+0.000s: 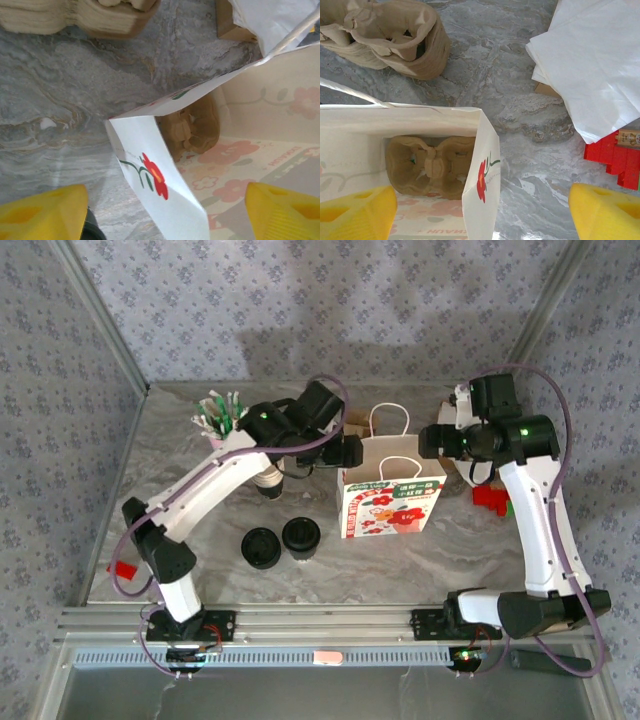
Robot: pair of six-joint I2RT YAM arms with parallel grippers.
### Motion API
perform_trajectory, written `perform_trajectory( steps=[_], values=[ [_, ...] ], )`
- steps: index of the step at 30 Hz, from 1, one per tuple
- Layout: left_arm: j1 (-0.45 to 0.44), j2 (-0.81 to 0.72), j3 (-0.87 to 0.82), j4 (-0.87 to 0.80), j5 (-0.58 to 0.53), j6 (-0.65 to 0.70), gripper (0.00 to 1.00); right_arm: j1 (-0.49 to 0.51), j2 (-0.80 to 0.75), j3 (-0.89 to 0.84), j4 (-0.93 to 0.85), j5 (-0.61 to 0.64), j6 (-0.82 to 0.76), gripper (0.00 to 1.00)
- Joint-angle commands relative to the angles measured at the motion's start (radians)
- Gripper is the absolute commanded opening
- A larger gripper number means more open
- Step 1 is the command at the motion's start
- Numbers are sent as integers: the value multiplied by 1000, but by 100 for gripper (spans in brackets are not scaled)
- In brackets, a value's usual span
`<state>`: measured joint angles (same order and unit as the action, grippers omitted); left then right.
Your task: Pack the takeout coffee
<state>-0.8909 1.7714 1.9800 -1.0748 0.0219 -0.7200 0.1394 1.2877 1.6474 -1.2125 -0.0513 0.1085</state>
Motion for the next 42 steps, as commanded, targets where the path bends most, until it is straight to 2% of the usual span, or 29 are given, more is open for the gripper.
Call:
perform_trajectory(
  steps=[1,4,6,9,12,14,23,32,33,34,36,38,39,42],
  values=[
    [-18,31,49,-59,-26,2,68,-12,-24,-7,23,-21,5,91],
    [-31,73,128,-96,-45,32,49,-18,-27,-15,38,-31,11,91],
    [-42,122,254,-176,-86,74,25,-20,-28,-14,41,-32,14,91],
    [-59,212,492,-330,-169,136,1,-24,-32,-17,49,-30,19,90],
    [-71,284,679,-437,-217,167,0,-27,-45,-19,58,-20,25,91],
    [-74,294,723,-442,-212,172,0,-33,-54,-23,65,-13,28,91],
    [-77,273,661,-310,-86,190,0,-60,-70,-28,79,-17,33,91],
    [-74,253,682,-254,-50,203,0,-76,-71,-35,88,-32,36,91],
    [-70,255,670,-258,-50,202,2,-78,-72,-34,88,-33,36,91],
    [-67,254,650,-258,-50,202,13,-80,-71,-34,88,-35,37,91],
    [-58,243,596,-255,-67,203,44,-80,-73,-31,86,-35,37,91],
    [-48,223,549,-234,-84,208,67,-82,-77,-29,85,-35,36,91],
    [-43,210,528,-223,-101,208,76,-84,-79,-28,82,-37,36,91],
    [-23,168,496,-199,-142,211,91,-86,-82,-24,78,-44,35,92]
  ],
)
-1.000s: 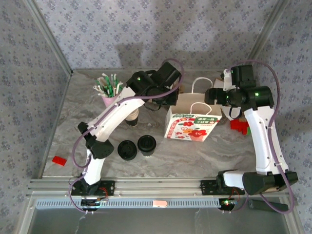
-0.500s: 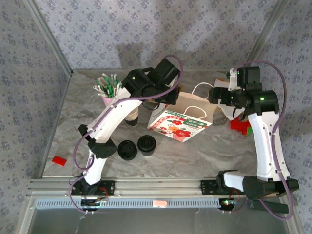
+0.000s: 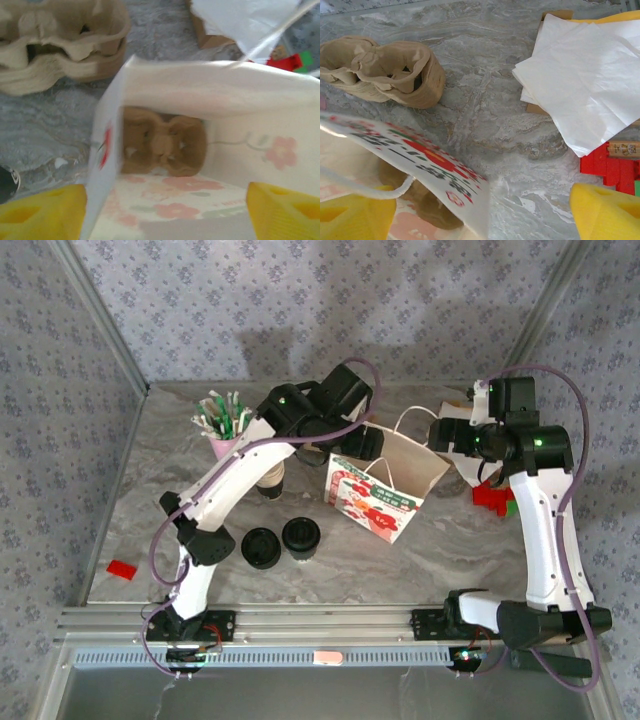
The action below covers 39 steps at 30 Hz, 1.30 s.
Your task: Pack the takeout coffee
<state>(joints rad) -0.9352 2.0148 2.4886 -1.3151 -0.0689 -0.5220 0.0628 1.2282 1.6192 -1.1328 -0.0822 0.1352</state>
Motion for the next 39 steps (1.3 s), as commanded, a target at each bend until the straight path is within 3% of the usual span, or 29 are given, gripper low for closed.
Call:
perform_trajectory(
  steps=[1,9,19,25,30,33,36,39],
  values=[
    [27,-87,-15,42,-61,14,97,-10,-23,4,-2,-16,9,92],
    [63,-167,-26,-7,-198,34,100,-11,-26,18,-15,-53,5,92],
    [90,-224,-34,-14,-173,50,100,-3,25,44,89,-292,-94,83],
    [88,-285,-178,46,-109,22,100,33,151,112,96,-313,-96,60],
    [87,-349,-327,132,-71,-5,100,96,183,144,79,-254,-87,29],
    [88,-363,-358,148,-69,-7,100,132,177,154,87,-240,-62,16],
    [89,-366,-353,147,-70,-4,99,140,164,140,117,-250,-7,5],
    [90,-372,-349,149,-74,-4,100,115,144,106,181,-276,62,0]
  ],
)
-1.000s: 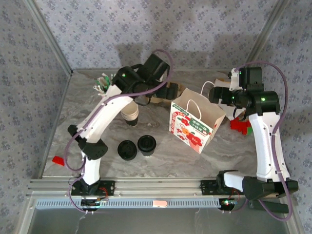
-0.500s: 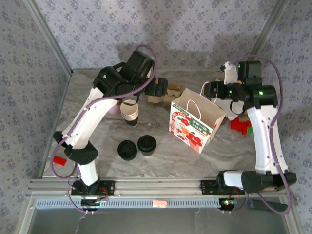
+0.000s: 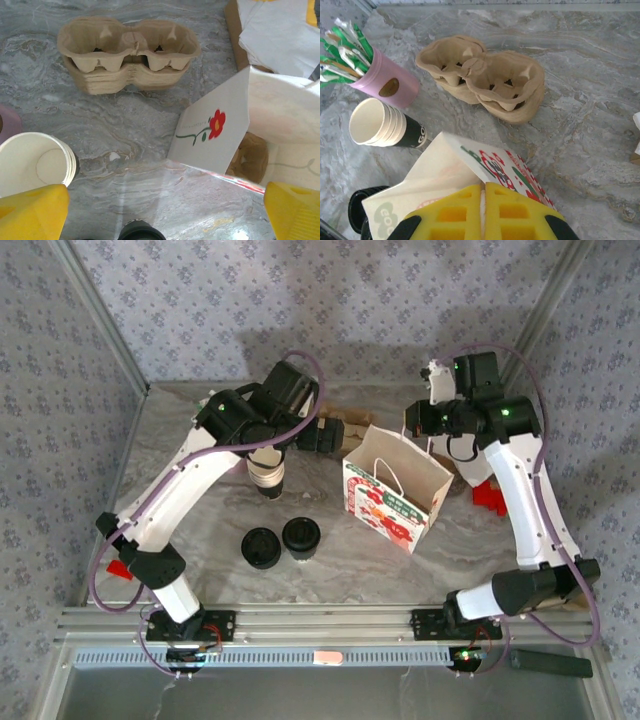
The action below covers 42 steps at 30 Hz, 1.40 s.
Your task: Pack the takeout coffee
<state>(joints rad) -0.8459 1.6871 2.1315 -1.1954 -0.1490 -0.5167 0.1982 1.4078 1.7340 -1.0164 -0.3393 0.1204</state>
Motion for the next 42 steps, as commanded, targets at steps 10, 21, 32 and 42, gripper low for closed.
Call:
perform_trajectory(
  steps=[10,21,32,42],
  values=[
    [0,-74,-39,49,6,-31,100,-203,-60,-111,143,-68,227,0],
    [0,-62,-13,31,1,-21,100,-188,-124,19,-61,178,83,78],
    [0,-77,1,13,-87,-15,100,-40,-198,197,-165,444,19,78],
    [1,-162,-96,60,-153,-23,100,112,-59,204,-214,348,121,69]
  ],
)
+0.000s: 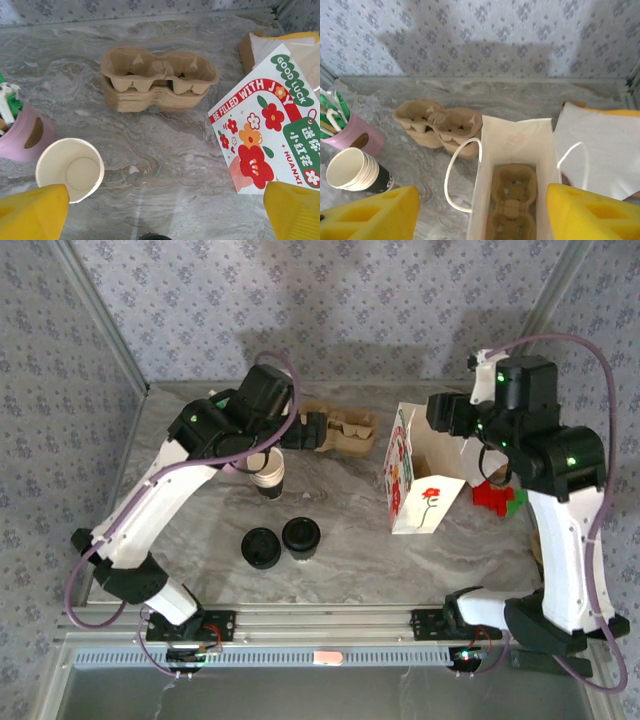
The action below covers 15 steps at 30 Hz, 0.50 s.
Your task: Pack the takeout coffee
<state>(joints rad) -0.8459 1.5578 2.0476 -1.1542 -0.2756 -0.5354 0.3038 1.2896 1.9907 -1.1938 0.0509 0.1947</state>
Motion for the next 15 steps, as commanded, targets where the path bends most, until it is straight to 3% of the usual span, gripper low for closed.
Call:
perform_trajectory(
  steps=[1,6,9,12,15],
  values=[
    [1,-39,-25,20,-22,-8,100,10,75,-78,-25,-61,59,69],
    [2,-74,-91,43,-17,-19,100,45,142,-187,49,-137,72,79],
    [2,-81,-128,56,-10,-24,100,53,204,-224,61,-139,77,80],
    [5,-81,-135,58,-2,-26,100,60,265,-219,37,-94,76,70],
    [4,-85,-138,55,0,-24,100,93,279,-196,28,-63,78,49]
  ],
)
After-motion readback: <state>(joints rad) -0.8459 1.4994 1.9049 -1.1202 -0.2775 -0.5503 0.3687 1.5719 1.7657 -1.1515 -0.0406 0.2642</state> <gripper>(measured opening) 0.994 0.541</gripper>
